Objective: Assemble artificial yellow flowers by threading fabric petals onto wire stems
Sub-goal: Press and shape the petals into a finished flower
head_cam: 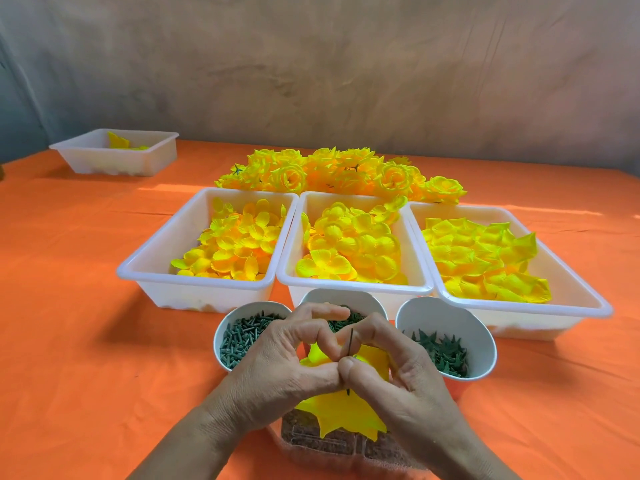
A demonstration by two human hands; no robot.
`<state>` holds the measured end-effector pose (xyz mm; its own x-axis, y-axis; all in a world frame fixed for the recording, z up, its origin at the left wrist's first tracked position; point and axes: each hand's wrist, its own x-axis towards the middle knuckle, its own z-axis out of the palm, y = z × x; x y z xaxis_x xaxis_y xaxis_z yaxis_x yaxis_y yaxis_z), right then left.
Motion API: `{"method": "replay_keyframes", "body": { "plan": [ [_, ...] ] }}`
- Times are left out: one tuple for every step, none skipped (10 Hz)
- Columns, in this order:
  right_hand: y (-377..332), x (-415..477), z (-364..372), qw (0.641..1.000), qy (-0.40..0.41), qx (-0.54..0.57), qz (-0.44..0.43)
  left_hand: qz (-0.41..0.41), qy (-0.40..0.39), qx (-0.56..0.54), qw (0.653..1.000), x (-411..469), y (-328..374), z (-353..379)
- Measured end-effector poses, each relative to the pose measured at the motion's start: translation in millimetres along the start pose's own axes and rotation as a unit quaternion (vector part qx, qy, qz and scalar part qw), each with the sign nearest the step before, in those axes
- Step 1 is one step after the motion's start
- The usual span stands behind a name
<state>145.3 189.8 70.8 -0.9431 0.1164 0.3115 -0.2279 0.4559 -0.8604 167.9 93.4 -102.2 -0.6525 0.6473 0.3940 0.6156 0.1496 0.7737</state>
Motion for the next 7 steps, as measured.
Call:
{"method": "replay_keyframes", "body": {
  "plan": [
    [5, -2, 3, 1.000, 0.014, -0.001, 0.026, -0.005, -0.034, -0.053, 0.998, 24, 5, -40],
    [5, -1, 3, 0.999, 0.009, -0.001, 0.036, -0.066, -0.023, -0.107, 0.992, 80, 45, -139],
    [4, 0, 2, 0.999, 0.007, 0.004, 0.041, -0.084, -0.015, -0.156, 0.984, 111, 40, -169],
    [7, 0, 3, 0.999, 0.001, 0.013, 0.052, -0.075, -0.023, -0.161, 0.984, 103, 43, -161],
    [8, 0, 4, 0.998, 0.004, 0.012, 0.053, -0.083, -0.020, -0.158, 0.984, 105, 35, -163],
    [6, 0, 3, 0.998, -0.001, 0.011, 0.056, -0.101, -0.038, -0.162, 0.981, 105, 37, -165],
    [1, -2, -3, 0.999, -0.012, 0.017, 0.046, -0.100, -0.072, -0.150, 0.981, 107, 42, -172]
  ]
}}
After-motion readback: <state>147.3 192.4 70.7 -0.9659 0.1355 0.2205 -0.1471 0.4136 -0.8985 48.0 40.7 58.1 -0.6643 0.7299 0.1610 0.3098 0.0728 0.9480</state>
